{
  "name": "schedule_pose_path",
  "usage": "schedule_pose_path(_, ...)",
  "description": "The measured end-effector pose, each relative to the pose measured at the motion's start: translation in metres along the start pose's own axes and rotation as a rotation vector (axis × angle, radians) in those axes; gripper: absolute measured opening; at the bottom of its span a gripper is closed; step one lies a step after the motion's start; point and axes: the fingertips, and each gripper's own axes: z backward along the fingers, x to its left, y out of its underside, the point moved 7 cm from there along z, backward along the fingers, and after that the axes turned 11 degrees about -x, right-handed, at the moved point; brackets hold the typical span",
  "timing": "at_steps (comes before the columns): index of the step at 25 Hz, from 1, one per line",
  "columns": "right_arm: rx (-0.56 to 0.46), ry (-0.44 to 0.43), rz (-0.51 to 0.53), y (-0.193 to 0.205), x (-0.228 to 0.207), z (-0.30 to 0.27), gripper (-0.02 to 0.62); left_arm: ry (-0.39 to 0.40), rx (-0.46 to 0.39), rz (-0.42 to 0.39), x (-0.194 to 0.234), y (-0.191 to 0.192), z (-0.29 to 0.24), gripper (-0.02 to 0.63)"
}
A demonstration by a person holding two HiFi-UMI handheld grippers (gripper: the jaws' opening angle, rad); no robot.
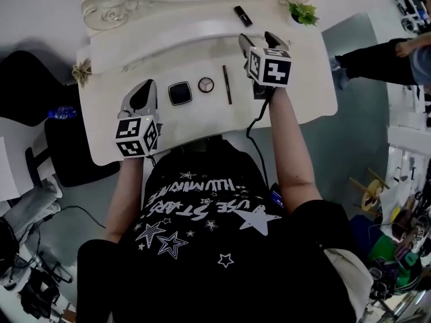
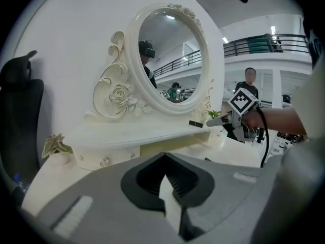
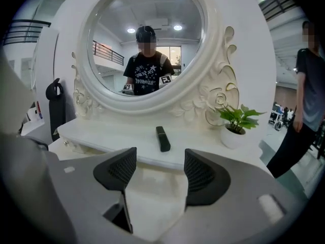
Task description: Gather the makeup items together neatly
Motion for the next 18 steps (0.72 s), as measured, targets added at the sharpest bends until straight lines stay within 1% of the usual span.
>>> schedule_pose_path(7, -0.019, -0.04, 0.026, -0.017, -0.007, -0.032, 0.322, -0.066, -0.012, 0.013, -0.01, -0.002, -0.01, 0.0)
schedule_pose_path(12, -0.001, -0.087, 0.04, -0.019, -0.004, -0.052, 0.339, -0.095, -0.01, 0.011, -0.014, -0.002, -0.01, 0.0)
schedule_pose_path(15, 0.011, -0.086, 0.072, -0.021, -0.002, -0.059, 0.345, -0.113, -0.007, 0.014, -0.013, -0.001, -0.01, 0.0)
schedule_pose_path(16, 0.015, -0.08, 0.085, -0.022, -0.002, -0.061, 0.331, -0.119, -0.006, 0.015, -0.012, 0.0, -0.009, 0.0)
schedule_pose_path(18, 0.027, -0.075, 0.1, -0.022, -0.002, -0.065, 0.281, -0.128, -0.004, 0.019, -0.011, 0.002, -0.008, 0.0)
